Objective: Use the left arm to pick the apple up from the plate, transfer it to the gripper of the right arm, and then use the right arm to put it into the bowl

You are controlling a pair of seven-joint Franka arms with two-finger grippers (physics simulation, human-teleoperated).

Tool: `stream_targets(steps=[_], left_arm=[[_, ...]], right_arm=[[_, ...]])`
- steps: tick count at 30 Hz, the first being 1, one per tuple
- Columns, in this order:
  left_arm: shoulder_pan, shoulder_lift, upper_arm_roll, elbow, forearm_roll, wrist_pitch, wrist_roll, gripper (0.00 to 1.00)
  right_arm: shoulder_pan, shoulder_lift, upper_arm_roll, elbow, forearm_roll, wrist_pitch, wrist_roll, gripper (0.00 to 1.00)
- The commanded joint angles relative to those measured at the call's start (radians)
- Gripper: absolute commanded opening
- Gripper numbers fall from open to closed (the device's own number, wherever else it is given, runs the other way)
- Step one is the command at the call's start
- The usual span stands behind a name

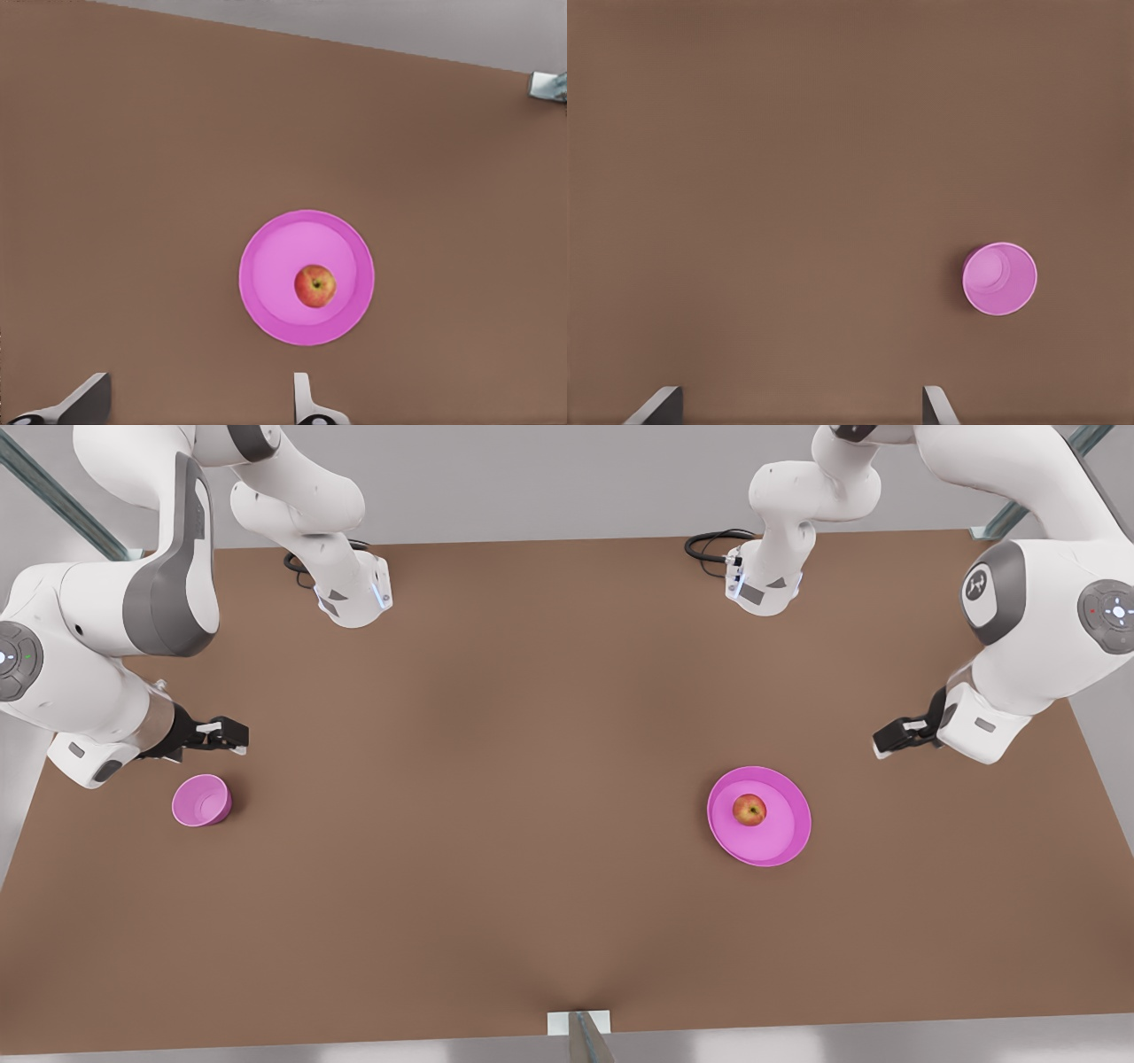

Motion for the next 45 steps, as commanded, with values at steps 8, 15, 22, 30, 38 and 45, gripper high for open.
stream_targets(steps=[8, 15, 22, 30, 38, 45], left_arm=[[-0.092, 0.116, -0.005, -0.335, -0.043, 0.459, -0.065, 1.00], [-0.144, 0.188, -0.005, -0.461, -0.043, 0.657, -0.143, 1.00], [-0.181, 0.280, -0.005, -0.466, -0.060, 0.734, -0.193, 1.00], [-0.181, 0.368, -0.005, -0.474, -0.060, 0.769, -0.191, 1.00], [-0.173, 0.392, -0.005, -0.489, -0.060, 0.779, -0.185, 1.00], [-0.170, 0.403, -0.005, -0.495, -0.060, 0.795, -0.185, 0.84]], right_arm=[[0.000, -0.001, 0.000, 0.000, 0.001, -0.001, 0.017, 1.00], [0.000, 0.000, 0.000, 0.000, 0.001, -0.001, 0.017, 1.00], [-0.001, 0.000, 0.000, 0.000, 0.013, -0.001, 0.015, 1.00], [-0.001, 0.000, 0.000, 0.002, 0.015, -0.001, 0.015, 1.00], [0.000, 0.000, 0.000, 0.002, 0.016, -0.002, 0.017, 1.00], [-0.001, 0.002, 0.000, 0.004, 0.015, -0.004, 0.014, 1.00]])
